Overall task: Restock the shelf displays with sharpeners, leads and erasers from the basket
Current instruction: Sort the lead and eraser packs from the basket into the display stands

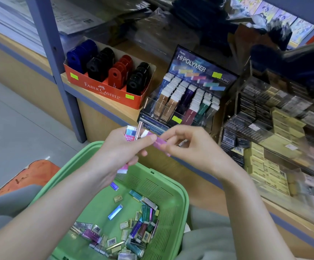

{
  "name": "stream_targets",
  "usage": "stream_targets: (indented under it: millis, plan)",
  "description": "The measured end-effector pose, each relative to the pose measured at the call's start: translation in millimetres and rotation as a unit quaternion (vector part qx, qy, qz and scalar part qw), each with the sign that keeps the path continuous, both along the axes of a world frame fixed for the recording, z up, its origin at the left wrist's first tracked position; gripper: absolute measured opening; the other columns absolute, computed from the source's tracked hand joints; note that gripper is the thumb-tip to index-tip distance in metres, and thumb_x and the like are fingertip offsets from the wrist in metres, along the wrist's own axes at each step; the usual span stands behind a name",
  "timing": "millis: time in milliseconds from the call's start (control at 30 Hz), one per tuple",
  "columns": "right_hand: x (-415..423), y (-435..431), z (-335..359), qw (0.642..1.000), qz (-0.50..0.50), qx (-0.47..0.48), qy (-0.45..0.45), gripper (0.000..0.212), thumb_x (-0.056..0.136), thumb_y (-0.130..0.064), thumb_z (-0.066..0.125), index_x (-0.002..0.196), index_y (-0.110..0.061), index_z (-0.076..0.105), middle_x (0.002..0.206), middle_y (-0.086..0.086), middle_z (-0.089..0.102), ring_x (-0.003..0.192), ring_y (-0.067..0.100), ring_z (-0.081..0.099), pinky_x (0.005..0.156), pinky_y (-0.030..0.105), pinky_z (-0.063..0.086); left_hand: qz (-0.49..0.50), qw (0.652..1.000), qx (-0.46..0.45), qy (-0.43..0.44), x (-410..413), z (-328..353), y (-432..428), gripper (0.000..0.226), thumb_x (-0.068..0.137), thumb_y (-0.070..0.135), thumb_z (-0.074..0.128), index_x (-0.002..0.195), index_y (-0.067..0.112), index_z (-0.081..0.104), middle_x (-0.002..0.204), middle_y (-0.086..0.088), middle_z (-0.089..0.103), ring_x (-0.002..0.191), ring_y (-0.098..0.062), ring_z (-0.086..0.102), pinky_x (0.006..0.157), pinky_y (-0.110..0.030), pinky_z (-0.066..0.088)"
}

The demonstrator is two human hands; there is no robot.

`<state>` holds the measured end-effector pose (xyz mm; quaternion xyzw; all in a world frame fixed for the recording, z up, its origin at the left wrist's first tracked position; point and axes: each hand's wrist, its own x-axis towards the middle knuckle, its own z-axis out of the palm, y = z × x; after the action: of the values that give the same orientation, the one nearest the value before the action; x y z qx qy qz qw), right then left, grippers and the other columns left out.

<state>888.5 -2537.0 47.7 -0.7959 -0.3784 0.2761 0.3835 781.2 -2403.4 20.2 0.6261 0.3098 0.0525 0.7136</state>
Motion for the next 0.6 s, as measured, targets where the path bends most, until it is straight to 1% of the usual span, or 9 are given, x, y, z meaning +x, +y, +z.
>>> stream_targets:
  millis: [67, 100, 133, 200, 300, 400, 433, 500, 600]
  plan:
    - [-4.9, 2.0, -4.0, 0.998, 0.06, -0.028, -0.014, 0.012, 0.083, -0.021, 0.072, 0.079, -0.031, 0.067, 0.068, -0.014, 0.067, 0.061, 0.001, 0.051, 0.059, 0.011, 0.037, -0.009, 1.0, 0.01, -0.008, -0.1, -0.2, 0.6, 0.012, 0.084, 0.024, 0.069, 0.08, 0.013, 0.066, 0.056, -0.001, 0.053, 0.035, -0.007, 0.031, 0.034, -0.014, 0.024]
    - [-6.7, 3.1, -6.4, 0.997, 0.067, -0.035, -0.035, 0.013, 0.082, -0.025, 0.072, 0.075, -0.034, 0.065, 0.066, -0.02, 0.064, 0.059, 0.002, 0.047, 0.057, 0.013, 0.036, -0.017, 1.0, 0.01, -0.013, 0.2, -0.2, 0.2, 0.013, 0.084, 0.024, 0.069, 0.079, 0.013, 0.064, 0.056, -0.002, 0.051, 0.035, -0.007, 0.031, 0.034, -0.014, 0.024]
    - [-7.5, 3.9, -7.6, 0.996, 0.063, -0.038, -0.056, 0.012, 0.082, -0.027, 0.073, 0.074, -0.032, 0.065, 0.065, -0.021, 0.063, 0.058, 0.003, 0.045, 0.057, 0.014, 0.036, -0.023, 1.0, 0.007, -0.016, 0.6, 0.1, -0.6, 0.014, 0.084, 0.024, 0.069, 0.079, 0.013, 0.062, 0.056, -0.003, 0.05, 0.035, -0.007, 0.032, 0.034, -0.014, 0.024]
    - [-6.1, 3.8, -7.5, 0.997, 0.041, -0.025, -0.06, 0.008, 0.083, -0.023, 0.073, 0.078, -0.023, 0.066, 0.072, -0.011, 0.068, 0.062, 0.005, 0.055, 0.062, 0.016, 0.044, -0.03, 0.999, -0.004, -0.017, 1.7, 0.2, -1.8, 0.015, 0.084, 0.027, 0.068, 0.081, 0.014, 0.062, 0.055, -0.001, 0.048, 0.036, -0.007, 0.031, 0.035, -0.014, 0.024]
    - [0.1, -0.5, -3.9, 0.997, -0.041, 0.056, -0.035, 0.011, 0.087, -0.012, 0.066, 0.087, -0.019, 0.057, 0.082, -0.001, 0.069, 0.074, 0.014, 0.068, 0.071, 0.026, 0.055, -0.023, 0.999, -0.034, -0.01, 2.9, -0.9, -2.3, 0.014, 0.084, 0.029, 0.068, 0.083, 0.016, 0.063, 0.061, -0.004, 0.05, 0.043, -0.01, 0.031, 0.036, -0.014, 0.026]
    - [11.5, -4.1, 3.0, 0.965, -0.179, 0.188, -0.037, 0.018, 0.091, -0.005, 0.058, 0.093, -0.017, 0.045, 0.088, 0.004, 0.068, 0.077, 0.013, 0.07, 0.069, 0.026, 0.057, -0.032, 0.998, -0.053, 0.003, 3.2, -2.1, -1.6, 0.013, 0.083, 0.029, 0.069, 0.083, 0.017, 0.064, 0.07, -0.008, 0.053, 0.05, -0.013, 0.033, 0.037, -0.015, 0.027]
    - [16.0, -4.7, 4.9, 0.951, -0.216, 0.212, -0.067, 0.019, 0.092, -0.005, 0.057, 0.094, -0.018, 0.044, 0.089, 0.004, 0.066, 0.076, 0.01, 0.07, 0.069, 0.024, 0.056, -0.037, 0.998, -0.058, 0.009, 2.8, -2.2, -1.4, 0.012, 0.084, 0.028, 0.069, 0.082, 0.018, 0.063, 0.069, -0.007, 0.053, 0.047, -0.012, 0.033, 0.037, -0.015, 0.028]
    - [26.1, -5.4, 2.7, 0.931, -0.255, 0.208, -0.154, 0.014, 0.095, -0.009, 0.055, 0.098, -0.018, 0.044, 0.087, -0.003, 0.064, 0.074, 0.005, 0.068, 0.068, 0.02, 0.056, -0.046, 0.997, -0.066, 0.017, 1.3, -2.6, -1.3, 0.01, 0.085, 0.026, 0.068, 0.083, 0.017, 0.063, 0.064, -0.004, 0.053, 0.04, -0.008, 0.032, 0.037, -0.014, 0.027]
    - [38.0, -6.4, -7.0, 0.927, -0.239, 0.154, -0.247, 0.003, 0.098, -0.021, 0.051, 0.1, -0.019, 0.051, 0.085, -0.004, 0.063, 0.075, 0.007, 0.065, 0.071, 0.025, 0.055, -0.054, 0.996, -0.069, 0.022, 0.0, -3.9, -2.0, 0.009, 0.086, 0.025, 0.067, 0.083, 0.017, 0.063, 0.065, -0.005, 0.052, 0.04, -0.009, 0.03, 0.037, -0.015, 0.027]
